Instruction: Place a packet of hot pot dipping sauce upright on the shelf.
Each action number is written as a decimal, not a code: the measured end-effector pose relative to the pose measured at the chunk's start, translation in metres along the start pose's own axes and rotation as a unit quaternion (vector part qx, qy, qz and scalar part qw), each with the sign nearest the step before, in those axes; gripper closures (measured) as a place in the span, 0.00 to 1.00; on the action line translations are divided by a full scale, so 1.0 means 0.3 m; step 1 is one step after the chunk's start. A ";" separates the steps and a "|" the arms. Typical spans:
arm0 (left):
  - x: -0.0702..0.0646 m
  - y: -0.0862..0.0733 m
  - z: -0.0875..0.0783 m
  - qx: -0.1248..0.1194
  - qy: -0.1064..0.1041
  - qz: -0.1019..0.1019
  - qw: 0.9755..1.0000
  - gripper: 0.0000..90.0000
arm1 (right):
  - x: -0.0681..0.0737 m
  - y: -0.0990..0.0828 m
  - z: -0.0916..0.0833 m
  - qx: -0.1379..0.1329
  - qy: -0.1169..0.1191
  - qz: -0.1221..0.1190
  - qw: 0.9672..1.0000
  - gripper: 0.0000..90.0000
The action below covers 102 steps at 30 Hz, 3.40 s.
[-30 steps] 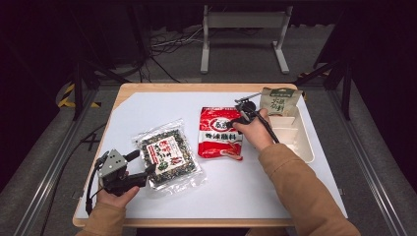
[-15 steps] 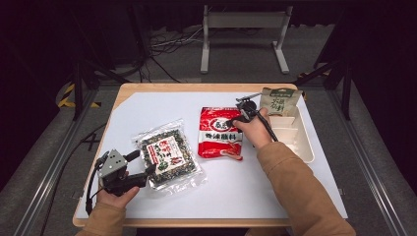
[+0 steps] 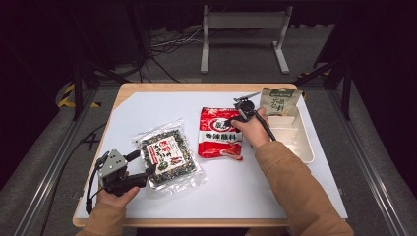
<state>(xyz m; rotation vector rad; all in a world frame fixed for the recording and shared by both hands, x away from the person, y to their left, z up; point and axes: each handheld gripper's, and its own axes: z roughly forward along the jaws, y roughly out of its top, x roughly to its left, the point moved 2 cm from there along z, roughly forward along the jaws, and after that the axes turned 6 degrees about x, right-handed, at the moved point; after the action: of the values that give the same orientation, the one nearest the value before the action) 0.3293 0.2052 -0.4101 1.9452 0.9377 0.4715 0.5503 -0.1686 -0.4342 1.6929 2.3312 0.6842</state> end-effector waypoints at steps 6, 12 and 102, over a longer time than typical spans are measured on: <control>0.001 -0.001 0.000 0.000 0.000 0.001 1.000 0.29 | 0.004 -0.002 0.012 0.007 -0.035 -0.009 0.999 0.26; 0.001 0.000 -0.001 -0.001 0.000 0.001 1.000 0.29 | 0.016 0.001 0.016 0.007 -0.014 -0.002 1.000 0.24; -0.016 0.025 0.015 -0.010 -0.013 0.004 1.000 0.30 | 0.220 -0.203 -0.622 -0.141 0.129 -0.223 0.956 1.00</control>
<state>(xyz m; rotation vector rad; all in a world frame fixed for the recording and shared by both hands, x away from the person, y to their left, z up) 0.3321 0.1966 -0.4057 1.9341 0.9058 0.4582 0.4010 -0.1702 -0.2906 0.9580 2.5047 1.1239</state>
